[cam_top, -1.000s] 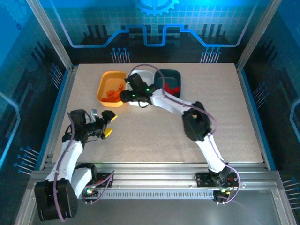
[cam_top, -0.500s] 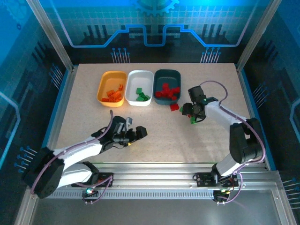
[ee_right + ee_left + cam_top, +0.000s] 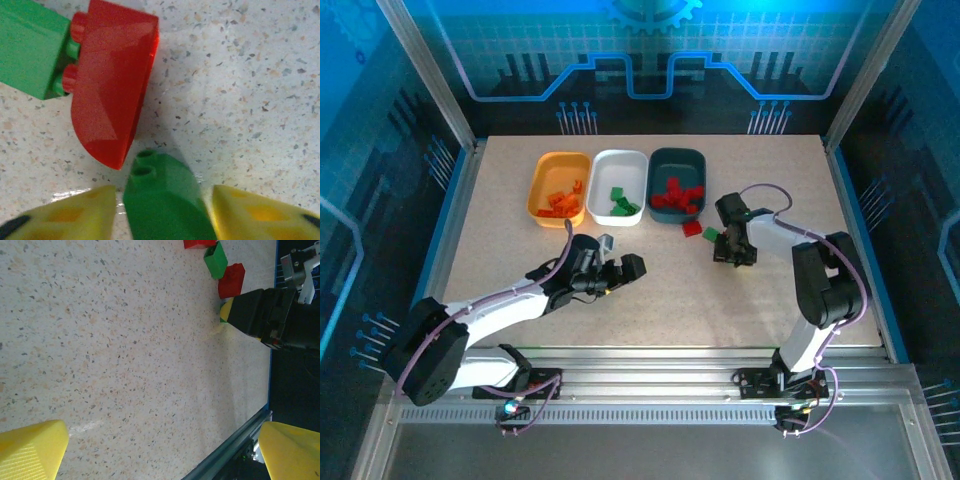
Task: Sort the legos into containers by color
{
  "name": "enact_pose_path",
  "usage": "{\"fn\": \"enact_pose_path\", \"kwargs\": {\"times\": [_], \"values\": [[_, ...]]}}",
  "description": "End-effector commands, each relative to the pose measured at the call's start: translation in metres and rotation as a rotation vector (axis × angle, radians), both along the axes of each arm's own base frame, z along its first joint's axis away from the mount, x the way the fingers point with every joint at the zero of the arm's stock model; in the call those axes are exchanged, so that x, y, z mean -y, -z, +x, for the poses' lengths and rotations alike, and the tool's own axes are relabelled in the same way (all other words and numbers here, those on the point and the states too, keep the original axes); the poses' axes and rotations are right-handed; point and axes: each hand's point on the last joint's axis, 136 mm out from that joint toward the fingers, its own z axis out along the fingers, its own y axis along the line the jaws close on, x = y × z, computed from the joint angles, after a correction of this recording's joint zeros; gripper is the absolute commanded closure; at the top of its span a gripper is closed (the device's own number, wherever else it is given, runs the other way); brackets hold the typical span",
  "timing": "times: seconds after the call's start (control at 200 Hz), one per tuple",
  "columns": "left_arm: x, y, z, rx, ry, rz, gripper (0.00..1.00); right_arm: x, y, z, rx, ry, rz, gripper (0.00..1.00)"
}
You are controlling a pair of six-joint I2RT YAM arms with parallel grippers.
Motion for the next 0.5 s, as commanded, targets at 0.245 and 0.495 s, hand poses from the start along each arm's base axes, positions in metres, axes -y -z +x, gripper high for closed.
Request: {"fn": "enact_pose_path", "kwargs": {"times": [0.245, 0.495], "values": [[-0.012, -0.005, -0.002, 0.051, -0.015, 0.051, 0.01, -0.001, -0.009, -0.006, 0.046, -0.042, -0.034, 0.74], [-0.035, -0.011, 0.002, 0.053, -0.075, 0.066, 0.01, -0.038, -0.052, -0.008, 0.164, -0.138, -0.027, 0.74]]}}
